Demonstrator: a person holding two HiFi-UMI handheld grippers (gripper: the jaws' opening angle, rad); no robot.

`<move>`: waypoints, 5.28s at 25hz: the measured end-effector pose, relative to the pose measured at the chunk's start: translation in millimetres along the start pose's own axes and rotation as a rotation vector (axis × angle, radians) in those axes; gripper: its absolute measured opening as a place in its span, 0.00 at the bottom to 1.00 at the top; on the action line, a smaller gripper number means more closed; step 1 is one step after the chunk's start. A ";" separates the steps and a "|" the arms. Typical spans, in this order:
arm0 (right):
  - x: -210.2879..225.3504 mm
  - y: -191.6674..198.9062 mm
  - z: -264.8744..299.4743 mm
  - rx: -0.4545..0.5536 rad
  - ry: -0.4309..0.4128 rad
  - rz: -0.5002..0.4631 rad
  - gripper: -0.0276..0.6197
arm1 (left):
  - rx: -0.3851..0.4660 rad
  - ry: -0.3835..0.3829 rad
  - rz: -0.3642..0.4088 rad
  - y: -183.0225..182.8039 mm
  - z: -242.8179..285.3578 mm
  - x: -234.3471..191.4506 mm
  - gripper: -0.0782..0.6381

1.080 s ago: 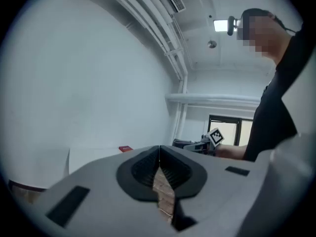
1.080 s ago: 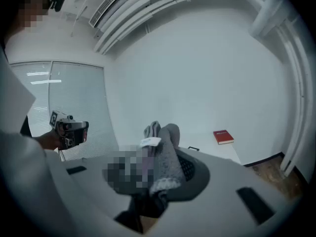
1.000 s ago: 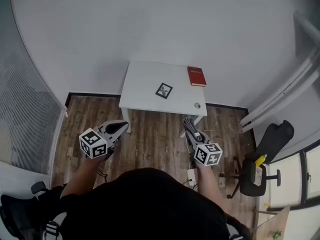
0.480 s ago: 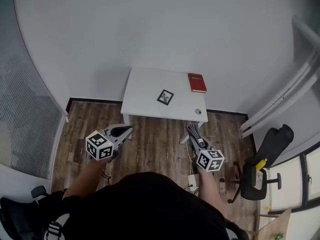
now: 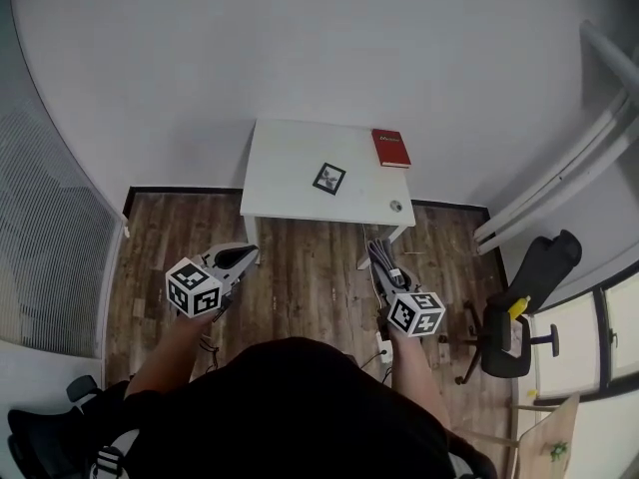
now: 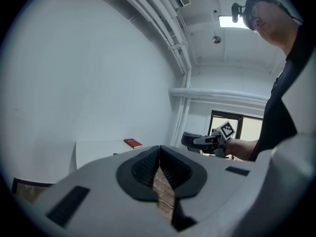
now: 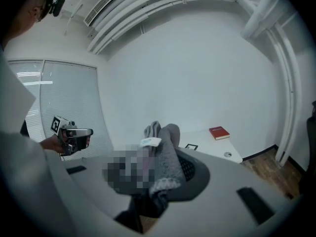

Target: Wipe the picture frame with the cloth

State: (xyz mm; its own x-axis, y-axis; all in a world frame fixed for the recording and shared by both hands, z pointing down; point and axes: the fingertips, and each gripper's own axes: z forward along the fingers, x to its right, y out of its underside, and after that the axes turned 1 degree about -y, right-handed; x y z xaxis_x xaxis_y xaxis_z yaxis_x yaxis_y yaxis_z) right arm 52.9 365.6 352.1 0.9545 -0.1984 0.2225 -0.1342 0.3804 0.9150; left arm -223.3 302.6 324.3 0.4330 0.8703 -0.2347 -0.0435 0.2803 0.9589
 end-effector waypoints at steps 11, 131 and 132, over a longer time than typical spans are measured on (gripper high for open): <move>-0.1 0.3 -3.2 0.006 0.027 -0.007 0.20 | 0.003 0.010 -0.028 11.0 1.9 -6.9 0.12; 217.6 -150.2 390.6 -0.062 0.018 0.100 0.20 | -0.105 0.180 -0.080 -74.5 361.3 -366.0 0.12; 216.1 -151.4 392.3 -0.064 0.019 0.099 0.20 | -0.104 0.182 -0.084 -74.0 360.7 -369.2 0.12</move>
State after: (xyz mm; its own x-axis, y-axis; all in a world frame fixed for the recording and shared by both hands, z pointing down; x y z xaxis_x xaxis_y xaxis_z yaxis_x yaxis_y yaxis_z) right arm 175.1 -89.3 393.7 0.9423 -0.1403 0.3041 -0.2116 0.4546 0.8652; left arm -55.3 -185.5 397.5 0.2703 0.8982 -0.3466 -0.1108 0.3867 0.9155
